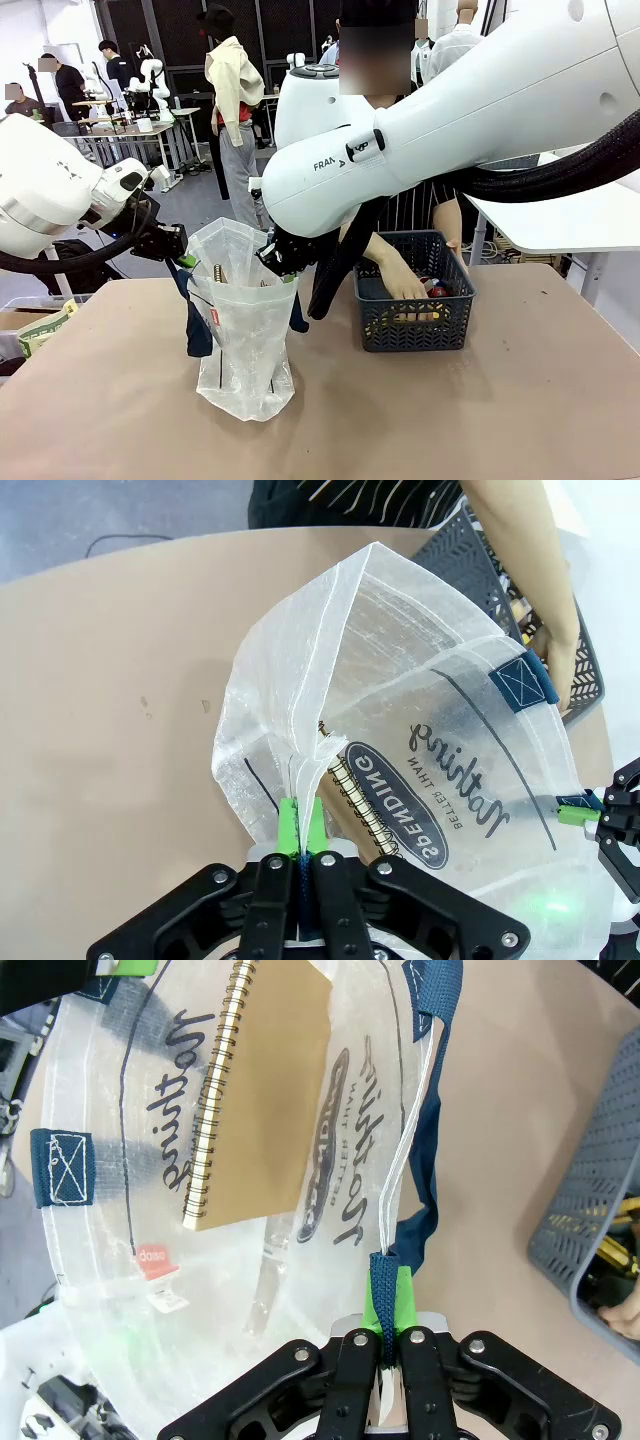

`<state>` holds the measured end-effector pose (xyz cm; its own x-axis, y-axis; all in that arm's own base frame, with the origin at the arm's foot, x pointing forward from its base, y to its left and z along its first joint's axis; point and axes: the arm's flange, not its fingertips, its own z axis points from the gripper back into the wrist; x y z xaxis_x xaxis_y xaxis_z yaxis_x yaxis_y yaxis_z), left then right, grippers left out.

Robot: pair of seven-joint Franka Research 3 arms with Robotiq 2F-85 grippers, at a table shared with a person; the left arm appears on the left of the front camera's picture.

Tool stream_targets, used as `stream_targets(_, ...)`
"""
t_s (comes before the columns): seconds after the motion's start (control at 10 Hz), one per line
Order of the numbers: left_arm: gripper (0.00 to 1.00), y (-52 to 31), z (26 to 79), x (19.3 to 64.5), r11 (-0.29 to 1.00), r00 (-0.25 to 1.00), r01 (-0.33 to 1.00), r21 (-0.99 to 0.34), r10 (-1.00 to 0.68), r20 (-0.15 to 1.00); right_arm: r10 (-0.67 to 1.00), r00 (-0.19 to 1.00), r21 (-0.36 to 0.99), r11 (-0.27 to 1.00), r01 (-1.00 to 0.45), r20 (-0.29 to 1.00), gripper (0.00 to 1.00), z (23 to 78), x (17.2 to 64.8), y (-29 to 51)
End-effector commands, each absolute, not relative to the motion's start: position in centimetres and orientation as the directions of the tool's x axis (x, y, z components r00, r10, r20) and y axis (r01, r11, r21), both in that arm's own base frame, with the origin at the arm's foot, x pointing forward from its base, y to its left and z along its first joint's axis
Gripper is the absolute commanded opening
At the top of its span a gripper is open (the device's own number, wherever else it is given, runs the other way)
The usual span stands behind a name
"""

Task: Transfer purchased items from the store into the shopping bag.
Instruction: Move the Reusable shopping bag to the right side of the table.

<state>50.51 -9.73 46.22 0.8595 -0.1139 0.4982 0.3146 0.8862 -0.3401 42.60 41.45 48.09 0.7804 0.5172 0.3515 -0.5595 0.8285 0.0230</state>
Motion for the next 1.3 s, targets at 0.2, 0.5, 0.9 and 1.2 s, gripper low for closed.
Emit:
stream_targets(0.2, 0.0, -9.53, 46.35, 50.25, 0.887, 0.857, 0.313, -0.339, -0.11, 0.504, 0.514, 0.782, 0.023, 0.831, -0.556, 0.353, 0.0, 48.27, 42.53, 41.25)
stream_targets(0.5, 0.0, -9.53, 46.35, 50.25, 0.887, 0.857, 0.313, -0.339, -0.11, 0.504, 0.514, 0.782, 0.023, 0.831, -0.556, 0.353, 0.0, 48.27, 42.53, 41.25)
stream_targets(0.9, 0.0, -9.53, 46.35, 50.25, 0.887, 0.857, 0.313, -0.339, -0.11, 0.504, 0.514, 0.782, 0.023, 0.831, -0.556, 0.353, 0.0, 48.27, 42.53, 41.25)
stream_targets(1.2, 0.0, -9.53, 46.35, 50.25, 0.887, 0.857, 0.313, -0.339, -0.11, 0.504, 0.514, 0.782, 0.023, 0.831, -0.556, 0.353, 0.0, 48.27, 42.53, 41.25)
